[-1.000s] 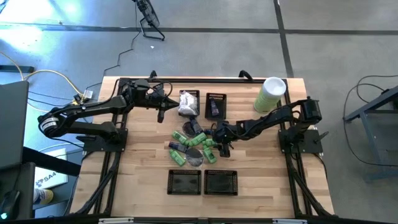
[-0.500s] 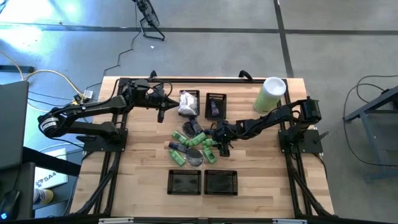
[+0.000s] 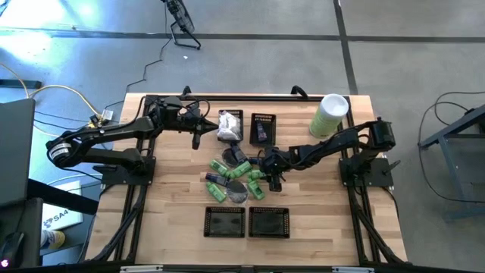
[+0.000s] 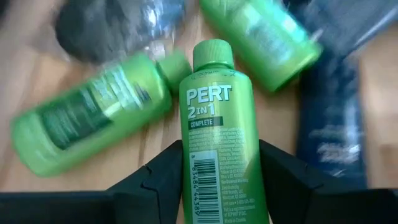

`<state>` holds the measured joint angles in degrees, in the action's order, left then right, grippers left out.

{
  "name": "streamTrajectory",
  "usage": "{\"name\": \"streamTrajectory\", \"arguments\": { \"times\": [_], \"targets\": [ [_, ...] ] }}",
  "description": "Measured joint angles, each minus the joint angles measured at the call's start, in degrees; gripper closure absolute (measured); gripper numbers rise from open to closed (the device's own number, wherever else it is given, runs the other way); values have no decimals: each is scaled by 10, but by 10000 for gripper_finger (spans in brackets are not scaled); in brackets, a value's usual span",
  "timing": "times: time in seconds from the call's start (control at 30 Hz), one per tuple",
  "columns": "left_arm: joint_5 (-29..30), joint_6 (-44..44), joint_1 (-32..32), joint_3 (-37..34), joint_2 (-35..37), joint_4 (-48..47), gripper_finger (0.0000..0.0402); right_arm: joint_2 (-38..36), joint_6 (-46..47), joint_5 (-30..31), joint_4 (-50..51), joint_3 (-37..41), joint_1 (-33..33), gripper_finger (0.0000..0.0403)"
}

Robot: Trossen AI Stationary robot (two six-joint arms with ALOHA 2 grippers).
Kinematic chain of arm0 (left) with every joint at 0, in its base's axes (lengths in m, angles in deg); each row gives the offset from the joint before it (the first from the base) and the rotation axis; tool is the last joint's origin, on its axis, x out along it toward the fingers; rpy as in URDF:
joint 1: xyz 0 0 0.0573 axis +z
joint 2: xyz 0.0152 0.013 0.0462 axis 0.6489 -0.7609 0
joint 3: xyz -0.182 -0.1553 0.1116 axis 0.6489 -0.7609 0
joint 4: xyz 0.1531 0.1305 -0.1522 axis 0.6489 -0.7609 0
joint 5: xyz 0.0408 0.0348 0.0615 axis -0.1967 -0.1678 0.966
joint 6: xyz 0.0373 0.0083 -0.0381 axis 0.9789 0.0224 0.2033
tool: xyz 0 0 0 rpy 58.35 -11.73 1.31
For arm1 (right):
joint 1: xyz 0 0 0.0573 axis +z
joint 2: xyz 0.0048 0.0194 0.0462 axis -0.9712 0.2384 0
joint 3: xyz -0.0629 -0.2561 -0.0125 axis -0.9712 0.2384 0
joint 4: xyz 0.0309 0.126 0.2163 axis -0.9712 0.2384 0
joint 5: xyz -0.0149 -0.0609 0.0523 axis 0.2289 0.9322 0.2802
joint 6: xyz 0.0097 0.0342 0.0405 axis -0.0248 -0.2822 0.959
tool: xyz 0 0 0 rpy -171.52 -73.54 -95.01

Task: Pick & Place Travel size toiletries
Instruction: Put the green shampoo into the bottom left black bin

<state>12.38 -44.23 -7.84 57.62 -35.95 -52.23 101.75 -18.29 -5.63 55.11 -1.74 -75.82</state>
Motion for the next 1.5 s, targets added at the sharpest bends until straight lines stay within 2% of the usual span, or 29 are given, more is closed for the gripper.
{"name": "streamTrajectory", "arguments": {
  "times": [0.3, 0.4, 0.53, 0.77, 0.93, 1.23, 1.5],
  "targets": [
    [0, -5, 0, 0, 0, -4, 389, -78, -27, 58, -3, 0, -4, 234],
    [-1, -8, 0, 0, 0, -5, 376, -90, -45, 84, -25, -1, -10, 232],
    [-2, -51, 0, 0, -4, -3, 329, -94, -77, 92, -69, -1, -25, 232],
    [19, -84, 0, 0, -19, -2, 210, -95, -127, 93, -159, -1, -65, 231],
    [9, -91, 0, 0, -19, 6, 162, -95, -134, 93, -184, -1, -88, 230],
    [9, -182, 0, 0, -19, 97, 151, -95, -118, 91, -189, -1, -94, 229],
    [9, -186, 0, 0, -25, 103, 151, -95, -101, 90, -212, -1, -94, 229]
  ]
}}
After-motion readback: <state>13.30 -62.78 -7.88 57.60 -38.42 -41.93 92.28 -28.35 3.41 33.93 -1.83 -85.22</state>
